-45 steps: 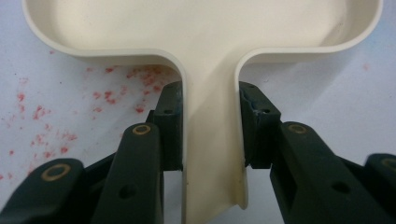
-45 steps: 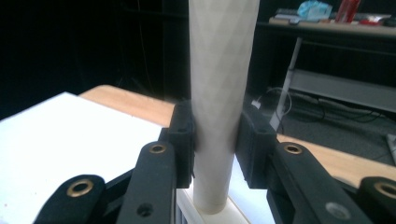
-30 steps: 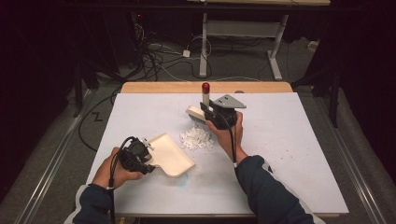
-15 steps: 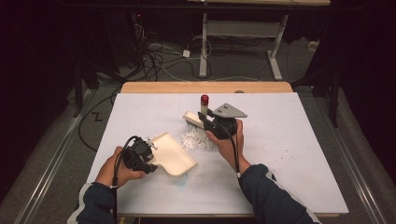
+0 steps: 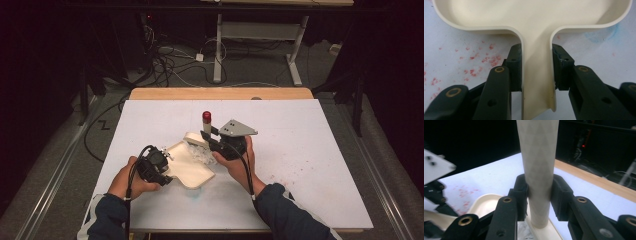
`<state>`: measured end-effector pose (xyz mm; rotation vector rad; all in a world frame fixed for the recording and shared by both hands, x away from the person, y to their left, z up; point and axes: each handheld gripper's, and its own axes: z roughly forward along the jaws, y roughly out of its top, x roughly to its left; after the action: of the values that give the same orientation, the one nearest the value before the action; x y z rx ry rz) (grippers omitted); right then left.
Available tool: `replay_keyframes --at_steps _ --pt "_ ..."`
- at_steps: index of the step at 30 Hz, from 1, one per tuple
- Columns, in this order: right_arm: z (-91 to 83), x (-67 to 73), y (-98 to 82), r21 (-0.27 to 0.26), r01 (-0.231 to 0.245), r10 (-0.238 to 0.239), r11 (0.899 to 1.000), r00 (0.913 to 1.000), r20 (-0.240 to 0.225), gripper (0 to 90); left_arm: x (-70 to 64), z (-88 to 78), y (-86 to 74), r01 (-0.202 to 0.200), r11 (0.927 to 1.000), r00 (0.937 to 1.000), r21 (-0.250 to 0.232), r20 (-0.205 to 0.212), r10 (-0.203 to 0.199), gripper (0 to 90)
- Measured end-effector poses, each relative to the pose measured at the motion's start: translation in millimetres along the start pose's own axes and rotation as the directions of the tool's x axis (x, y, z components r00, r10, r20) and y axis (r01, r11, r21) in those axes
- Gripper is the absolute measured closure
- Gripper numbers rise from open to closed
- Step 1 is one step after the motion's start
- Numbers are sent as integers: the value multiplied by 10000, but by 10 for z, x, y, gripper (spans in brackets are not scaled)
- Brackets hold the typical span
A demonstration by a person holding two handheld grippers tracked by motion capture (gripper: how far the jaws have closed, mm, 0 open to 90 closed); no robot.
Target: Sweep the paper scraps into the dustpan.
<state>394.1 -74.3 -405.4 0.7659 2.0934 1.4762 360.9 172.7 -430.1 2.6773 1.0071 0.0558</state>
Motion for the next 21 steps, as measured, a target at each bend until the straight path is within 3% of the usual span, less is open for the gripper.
replay_keyframes --at_steps 7,12,18,21 --pt "-38 163 29 -41 232 -234 9997 9971 -718 701 -11 29 13 12 10000 10000 62 -43 -11 632" --pt "-41 217 71 -172 380 -395 9991 9946 -963 708 -28 66 26 -4 9999 10000 146 -85 5 631" --pt "-27 125 116 -414 221 -259 9989 9955 -914 708 -41 79 27 -76 9998 10000 161 0 76 632" --pt "-87 8 184 -653 -123 77 9978 9975 -702 709 -43 84 25 -112 9998 9999 167 -13 112 632"
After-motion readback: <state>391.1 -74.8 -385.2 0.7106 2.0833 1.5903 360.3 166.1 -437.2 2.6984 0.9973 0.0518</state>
